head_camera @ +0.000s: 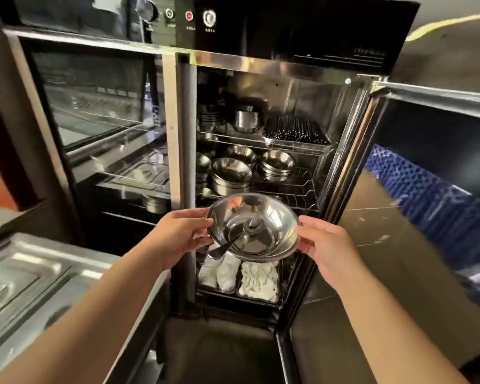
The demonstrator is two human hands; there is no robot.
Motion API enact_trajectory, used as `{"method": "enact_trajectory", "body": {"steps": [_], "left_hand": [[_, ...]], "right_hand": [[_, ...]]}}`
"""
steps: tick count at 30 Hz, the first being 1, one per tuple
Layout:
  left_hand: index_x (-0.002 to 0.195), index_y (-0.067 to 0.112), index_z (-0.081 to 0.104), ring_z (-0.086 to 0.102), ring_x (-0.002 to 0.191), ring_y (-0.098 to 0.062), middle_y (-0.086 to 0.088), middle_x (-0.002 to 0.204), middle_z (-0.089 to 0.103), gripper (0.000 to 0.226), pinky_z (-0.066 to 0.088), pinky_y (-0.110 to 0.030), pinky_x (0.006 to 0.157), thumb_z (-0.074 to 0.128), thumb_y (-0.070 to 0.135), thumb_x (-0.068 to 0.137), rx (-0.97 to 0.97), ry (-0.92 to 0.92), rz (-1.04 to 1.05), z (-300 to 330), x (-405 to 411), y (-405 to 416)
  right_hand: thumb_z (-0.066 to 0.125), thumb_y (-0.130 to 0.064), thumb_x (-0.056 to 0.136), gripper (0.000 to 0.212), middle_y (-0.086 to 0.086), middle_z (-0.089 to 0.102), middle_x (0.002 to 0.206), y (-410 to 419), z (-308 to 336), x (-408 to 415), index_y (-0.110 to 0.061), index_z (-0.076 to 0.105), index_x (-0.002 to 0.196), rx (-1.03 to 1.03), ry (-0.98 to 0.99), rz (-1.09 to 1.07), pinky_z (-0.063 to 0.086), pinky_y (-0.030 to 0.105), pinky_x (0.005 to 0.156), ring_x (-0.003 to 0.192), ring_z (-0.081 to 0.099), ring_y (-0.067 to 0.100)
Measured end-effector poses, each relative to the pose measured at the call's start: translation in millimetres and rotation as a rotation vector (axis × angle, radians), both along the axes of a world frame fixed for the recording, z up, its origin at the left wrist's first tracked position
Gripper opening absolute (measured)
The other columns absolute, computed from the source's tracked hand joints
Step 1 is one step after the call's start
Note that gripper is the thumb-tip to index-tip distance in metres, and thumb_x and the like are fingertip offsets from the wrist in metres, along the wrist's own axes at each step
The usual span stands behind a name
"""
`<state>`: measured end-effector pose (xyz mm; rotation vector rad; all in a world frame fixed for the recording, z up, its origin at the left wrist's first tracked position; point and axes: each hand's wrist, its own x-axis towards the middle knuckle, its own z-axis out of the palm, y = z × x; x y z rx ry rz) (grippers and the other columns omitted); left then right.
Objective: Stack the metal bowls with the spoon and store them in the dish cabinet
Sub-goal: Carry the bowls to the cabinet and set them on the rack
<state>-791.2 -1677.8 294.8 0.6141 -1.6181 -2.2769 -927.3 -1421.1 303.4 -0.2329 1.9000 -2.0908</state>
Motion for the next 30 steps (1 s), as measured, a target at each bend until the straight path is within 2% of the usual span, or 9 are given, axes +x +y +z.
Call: {"method": "enact_trajectory", "body": {"steps": [4,10,13,15,19,22,25,28,30], "left_hand": [[0.106,0.007,0.072,0.074,0.074,-0.018,-0.013,0.089,0.076,0.022,0.059,-0.026,0.060,0.066,-0.003,0.087,-0.022,0.020,-0.118,12.0,-62.0,-43.2],[0.109,0.007,0.070,0.074,0.074,-0.017,-0.013,0.093,0.077,0.020,0.059,-0.028,0.063,0.068,0.006,0.089,0.012,-0.001,-0.207,7.0,-141.1,-66.0],[0.110,0.007,0.070,0.072,0.073,-0.015,-0.011,0.090,0.076,0.021,0.059,-0.030,0.066,0.067,0.010,0.090,0.010,-0.024,-0.238,-2.6,-180.5,-69.1],[0.110,0.005,0.071,0.072,0.075,-0.016,-0.010,0.092,0.077,0.020,0.061,-0.031,0.069,0.065,0.009,0.091,0.013,-0.037,-0.263,-9.0,-207.1,-71.3],[0.116,0.004,0.066,0.073,0.074,-0.018,-0.012,0.091,0.076,0.027,0.057,-0.027,0.061,0.067,0.006,0.089,0.017,-0.081,-0.237,-21.4,-264.4,-75.1],[0.117,0.005,0.062,0.074,0.074,-0.019,-0.013,0.089,0.076,0.029,0.057,-0.027,0.060,0.068,0.007,0.089,-0.003,-0.102,-0.197,-28.9,-309.2,-77.1],[0.109,0.005,0.064,0.076,0.079,-0.020,-0.014,0.090,0.078,0.018,0.059,-0.027,0.060,0.066,0.008,0.091,-0.008,-0.131,-0.197,-34.1,-346.7,-78.2],[0.109,0.001,0.064,0.076,0.082,-0.021,-0.014,0.091,0.078,0.018,0.059,-0.029,0.063,0.064,0.008,0.092,-0.030,-0.161,-0.196,-43.5,-385.8,-76.3],[0.108,-0.001,0.066,0.076,0.081,-0.020,-0.014,0.095,0.078,0.018,0.059,-0.027,0.062,0.063,0.009,0.093,-0.045,-0.174,-0.197,-51.3,-405.8,-75.7]], "right_hand": [[0.070,0.001,0.089,0.036,0.015,0.077,0.103,-30.1,6.8,-34.3,0.000,0.064,0.124,-0.002,-0.006,-0.093,0.059,0.026,0.065,0.081,0.076,0.020],[0.066,0.002,0.092,0.016,0.010,0.080,0.085,-49.3,9.6,-77.8,-0.014,0.070,0.088,0.008,-0.030,-0.205,0.059,0.024,0.058,0.072,0.076,0.017],[0.062,0.000,0.095,0.013,0.009,0.079,0.087,-54.7,2.3,-108.9,-0.006,0.073,0.098,0.027,-0.045,-0.271,0.061,0.028,0.064,0.079,0.074,0.020],[0.060,-0.002,0.097,0.016,0.012,0.077,0.100,-59.0,-5.2,-133.4,-0.004,0.070,0.109,0.023,-0.066,-0.310,0.062,0.034,0.076,0.092,0.074,0.026],[0.058,-0.007,0.098,0.026,0.013,0.074,0.111,-70.6,-22.4,-197.9,-0.006,0.067,0.123,0.063,-0.080,-0.337,0.059,0.043,0.090,0.103,0.071,0.030],[0.063,-0.011,0.095,0.016,0.005,0.077,0.099,-80.4,-33.3,-251.2,-0.020,0.075,0.098,0.085,-0.076,-0.316,0.060,0.037,0.083,0.093,0.073,0.021],[0.062,-0.012,0.089,0.027,-0.004,0.072,0.067,-88.4,-41.2,-294.1,-0.020,0.076,0.068,0.181,-0.054,-0.256,0.056,0.024,0.068,0.066,0.068,0.012],[0.064,-0.014,0.081,0.012,0.003,0.066,0.073,-96.7,-46.0,-333.4,-0.008,0.075,0.080,0.232,-0.049,-0.245,0.054,0.037,0.085,0.077,0.060,0.022],[0.068,-0.020,0.085,0.031,0.002,0.070,0.101,-103.5,-50.6,-354.2,-0.009,0.071,0.114,0.262,-0.063,-0.276,0.050,0.047,0.102,0.099,0.065,0.023]]}}
